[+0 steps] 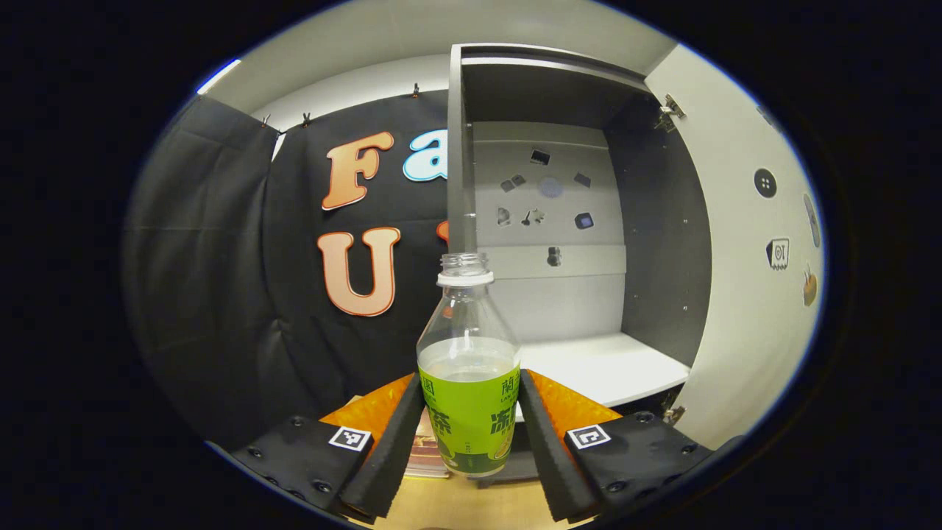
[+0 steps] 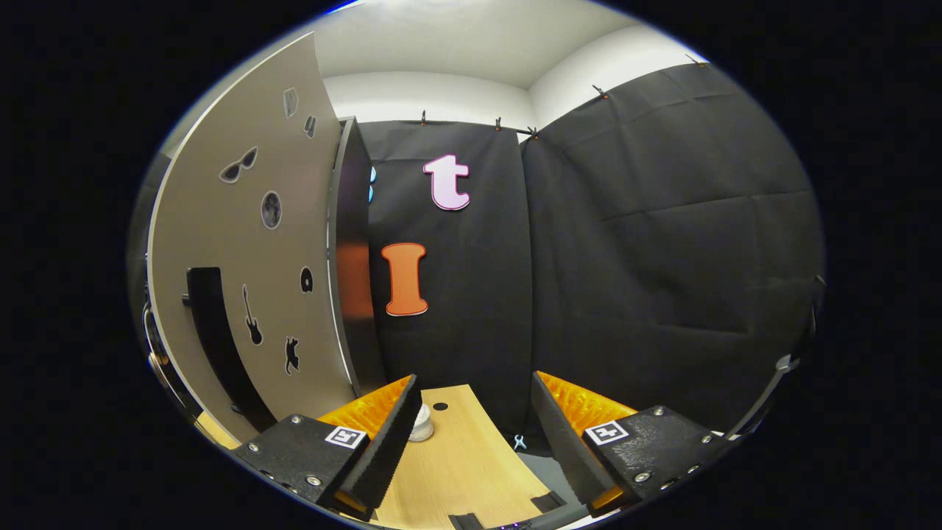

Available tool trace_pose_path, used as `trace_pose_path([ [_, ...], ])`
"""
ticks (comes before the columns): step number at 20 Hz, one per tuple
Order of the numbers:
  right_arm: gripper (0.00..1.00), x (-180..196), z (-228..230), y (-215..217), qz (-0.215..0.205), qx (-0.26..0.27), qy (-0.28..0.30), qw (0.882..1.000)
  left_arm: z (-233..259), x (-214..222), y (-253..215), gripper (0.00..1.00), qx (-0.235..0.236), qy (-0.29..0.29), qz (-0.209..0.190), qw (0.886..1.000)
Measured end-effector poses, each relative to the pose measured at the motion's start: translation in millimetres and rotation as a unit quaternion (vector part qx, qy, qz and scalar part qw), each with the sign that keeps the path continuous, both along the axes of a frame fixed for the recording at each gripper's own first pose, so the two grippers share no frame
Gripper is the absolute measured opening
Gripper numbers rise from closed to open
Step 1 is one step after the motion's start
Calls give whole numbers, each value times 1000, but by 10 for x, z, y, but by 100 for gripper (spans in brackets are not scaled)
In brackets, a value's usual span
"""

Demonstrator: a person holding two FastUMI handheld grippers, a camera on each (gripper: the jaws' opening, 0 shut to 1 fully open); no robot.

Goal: Open the cabinet door with the right hand, grasp the bottle in the cabinet with the left hand and place it on the coaster, then close the cabinet door with the right hand.

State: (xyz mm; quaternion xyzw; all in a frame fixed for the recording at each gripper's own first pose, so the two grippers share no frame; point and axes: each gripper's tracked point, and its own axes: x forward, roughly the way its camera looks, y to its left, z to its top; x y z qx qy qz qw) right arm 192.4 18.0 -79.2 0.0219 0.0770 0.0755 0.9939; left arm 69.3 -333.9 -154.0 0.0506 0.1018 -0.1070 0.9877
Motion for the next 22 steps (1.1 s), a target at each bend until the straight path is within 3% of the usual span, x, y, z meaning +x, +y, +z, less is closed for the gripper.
trace_pose_path([
  [5,97,-5,-2,60,8,-4,3,1000,-592,-321,394,80,-11,38,15,999],
  [6,93,-14,-3,67,10,-7,3,1000,-702,-379,453,80,-14,44,20,999],
  [9,97,-33,5,111,15,-13,3,1000,-1069,-547,636,82,-14,59,34,998],
  [10,93,-44,6,123,17,-14,3,1000,-1203,-593,694,84,-14,67,40,997],
  [11,97,-46,8,147,18,-15,3,1000,-1344,-650,739,82,-17,75,44,996],
  [14,97,-54,-2,174,20,-21,5,1000,-1699,-777,841,82,-24,96,57,993],
  [15,93,-79,-12,177,19,-23,6,1000,-1799,-800,881,84,-24,100,59,993],
  [20,97,-80,-35,170,15,-29,15,999,-2286,-905,1026,84,-22,127,76,989],
  [22,93,-84,-40,154,12,-36,19,999,-2443,-956,1018,82,-25,135,80,987],
])
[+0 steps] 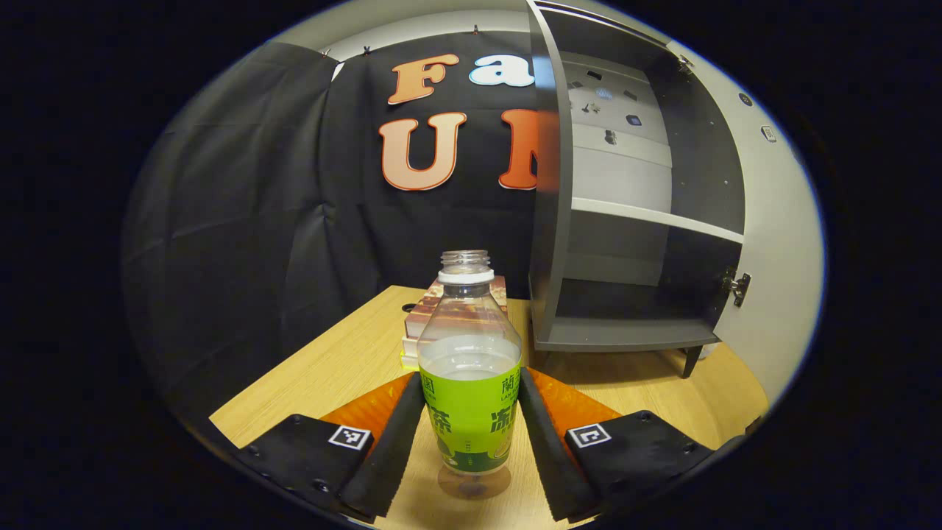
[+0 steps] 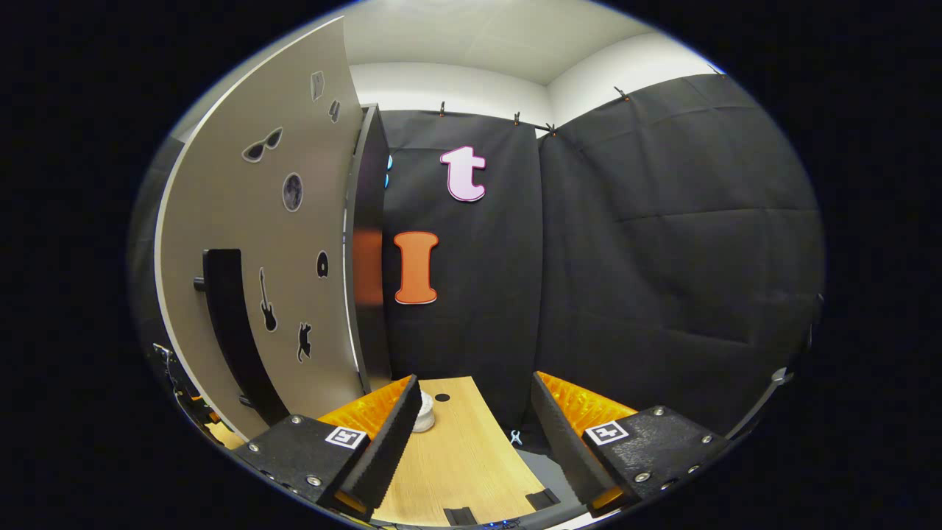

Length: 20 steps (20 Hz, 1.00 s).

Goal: Open the cabinet door with the right hand, grasp the bottle in the cabinet with the left hand and place it on the coaster, then close the cabinet door with the right hand.

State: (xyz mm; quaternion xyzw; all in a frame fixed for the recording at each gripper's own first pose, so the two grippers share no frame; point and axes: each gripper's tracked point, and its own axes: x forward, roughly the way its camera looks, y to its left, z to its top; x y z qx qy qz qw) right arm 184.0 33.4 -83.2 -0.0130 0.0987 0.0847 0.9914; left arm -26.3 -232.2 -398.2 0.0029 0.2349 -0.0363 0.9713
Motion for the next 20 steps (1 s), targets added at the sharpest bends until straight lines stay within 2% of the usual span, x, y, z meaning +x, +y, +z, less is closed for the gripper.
trace_pose_path([
  [2,93,-8,-7,-8,-2,-6,2,1000,-159,-59,-1,82,4,8,3,1000],
  [3,97,-5,-9,15,-2,-6,3,1000,-242,-88,-3,82,4,12,3,1000],
  [7,97,9,-83,15,-11,0,16,1000,-421,-126,-17,83,-3,21,7,1000],
  [10,97,16,-100,13,-21,10,22,999,-499,-157,6,83,6,17,7,1000],
  [13,93,19,-70,-12,-29,17,22,999,-589,-214,6,83,13,25,6,1000],
  [19,93,2,-86,-25,-31,18,22,999,-570,-262,-47,83,26,22,-5,999],
  [20,97,-12,-95,-25,-31,19,23,999,-565,-278,-60,83,28,24,-6,999],
])
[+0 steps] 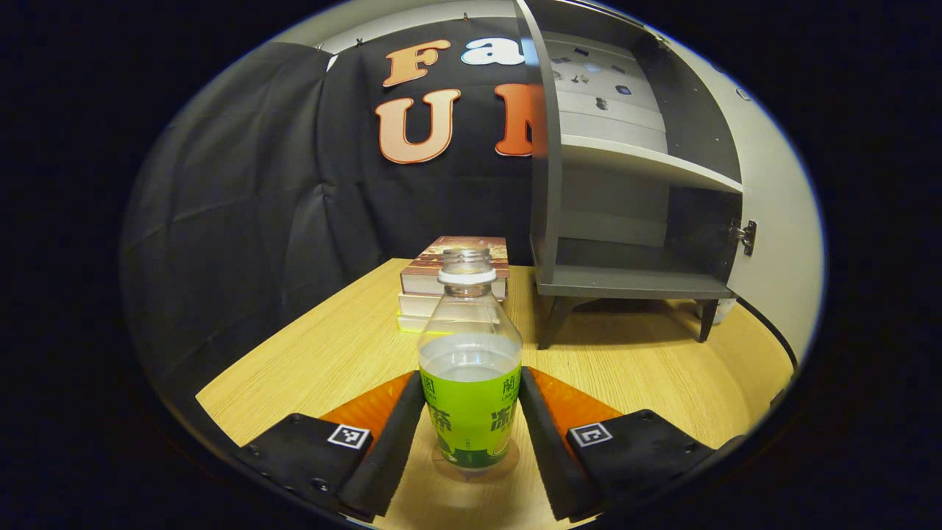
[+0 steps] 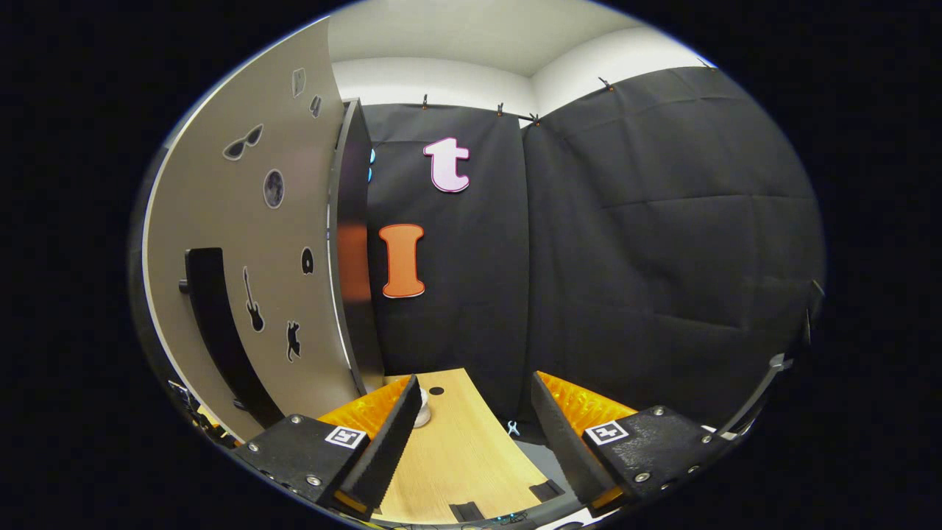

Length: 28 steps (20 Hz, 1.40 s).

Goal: Open the cabinet door with the right hand, grasp the bottle in the cabinet with the left hand and place it on the coaster, then close the cabinet door with the right hand.

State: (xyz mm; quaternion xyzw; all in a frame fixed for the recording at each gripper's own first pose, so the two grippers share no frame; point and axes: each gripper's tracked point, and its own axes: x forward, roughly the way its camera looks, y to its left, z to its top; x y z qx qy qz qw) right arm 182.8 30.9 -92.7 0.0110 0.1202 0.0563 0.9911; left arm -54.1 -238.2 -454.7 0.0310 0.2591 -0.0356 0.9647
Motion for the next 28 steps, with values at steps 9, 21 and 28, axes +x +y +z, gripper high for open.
trace_pose_path([
  [9,93,2,-32,-27,4,5,2,1000,6,-160,4,89,17,15,-2,1000],
  [21,97,23,-4,300,44,3,-2,999,244,-388,-59,89,10,13,-5,1000],
  [28,93,76,32,614,84,-3,-7,996,783,-724,-151,89,8,-8,-17,1000],
])
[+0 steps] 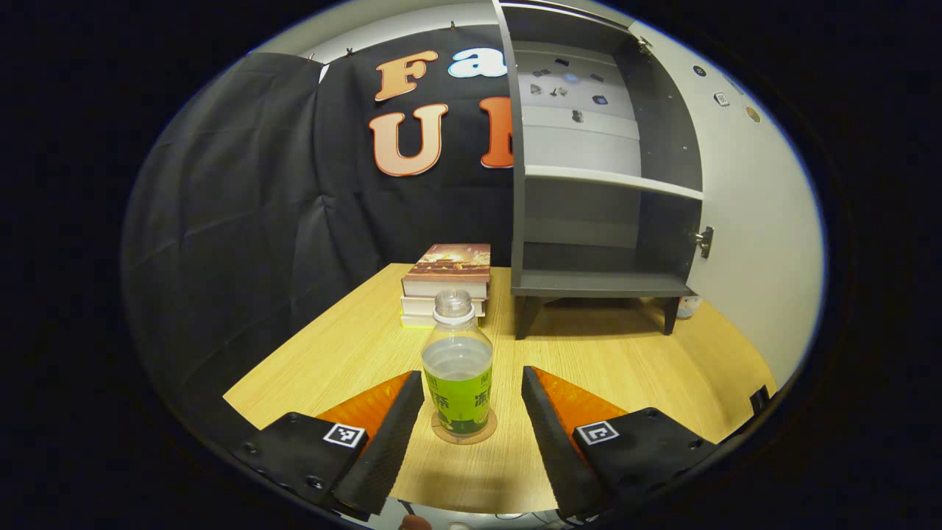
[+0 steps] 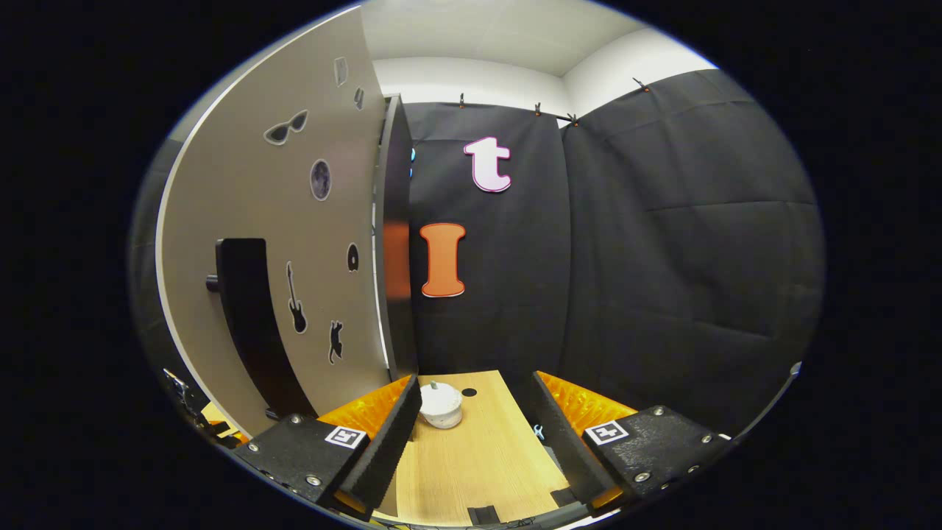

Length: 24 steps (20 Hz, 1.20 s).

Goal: Open the cabinet door with the right hand, grasp the bottle in the cabinet with the left hand and place it on the coaster, then close the cabinet door with the right hand.

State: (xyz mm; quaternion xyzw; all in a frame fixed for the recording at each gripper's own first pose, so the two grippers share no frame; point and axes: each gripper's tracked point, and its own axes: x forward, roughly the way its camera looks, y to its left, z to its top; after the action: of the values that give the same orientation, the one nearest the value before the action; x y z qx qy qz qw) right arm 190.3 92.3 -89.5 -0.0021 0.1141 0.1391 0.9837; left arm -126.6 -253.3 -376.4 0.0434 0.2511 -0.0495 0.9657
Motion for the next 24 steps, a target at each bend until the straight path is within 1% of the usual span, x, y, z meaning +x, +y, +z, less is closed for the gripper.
trace_pose_path([
  [1,93,10,-4,44,6,0,0,1000,119,-27,-3,89,2,-7,-3,1000],
  [2,97,7,-4,76,10,-1,-1,1000,265,-38,-7,89,2,-16,-6,1000],
  [3,97,10,6,117,14,-1,-2,1000,412,-32,-23,89,-1,-26,-10,1000],
  [4,93,-5,14,131,15,-2,-3,1000,551,-9,-56,89,-6,-33,-18,999],
  [5,97,-11,10,113,13,-3,-5,1000,694,23,-84,89,-12,-40,-24,999],
  [6,92,-18,13,103,10,-2,-5,1000,860,67,-107,89,-17,-51,-29,998],
  [7,92,-11,17,103,6,1,-4,1000,1006,115,-101,89,-18,-61,-32,997],
  [8,87,-17,20,93,1,4,-2,1000,1159,159,-98,89,-20,-71,-32,997],
  [9,92,-37,30,93,-2,9,-2,1000,1292,201,-90,89,-22,-79,-31,996],
  [10,92,-77,57,187,10,21,-1,1000,1423,247,-74,88,-24,-87,-30,995],
  [12,97,-94,54,227,0,8,-8,1000,1650,337,36,89,-21,-101,-23,994],
  [13,87,-79,70,201,-5,2,-10,1000,1763,371,84,89,-21,-109,-19,994],
  [16,85,-133,71,215,-24,0,-8,1000,2073,497,271,89,-33,-129,-7,991],
  [18,91,-165,81,257,-32,3,-10,999,2229,576,427,88,-41,-139,0,989],
  [19,89,-189,78,314,-32,5,-9,999,2275,627,519,88,-40,-143,3,989],
  [21,75,-293,80,456,-30,5,-7,1000,2389,722,691,88,-34,-149,8,988],
  [22,72,-328,98,520,-30,2,-9,1000,2423,773,787,88,-31,-152,9,988],
  [23,82,-376,100,572,-32,0,-10,999,2440,819,882,87,-30,-153,11,988],
  [24,82,-408,107,629,-34,0,-10,999,2453,866,964,88,-31,-153,12,988],
])
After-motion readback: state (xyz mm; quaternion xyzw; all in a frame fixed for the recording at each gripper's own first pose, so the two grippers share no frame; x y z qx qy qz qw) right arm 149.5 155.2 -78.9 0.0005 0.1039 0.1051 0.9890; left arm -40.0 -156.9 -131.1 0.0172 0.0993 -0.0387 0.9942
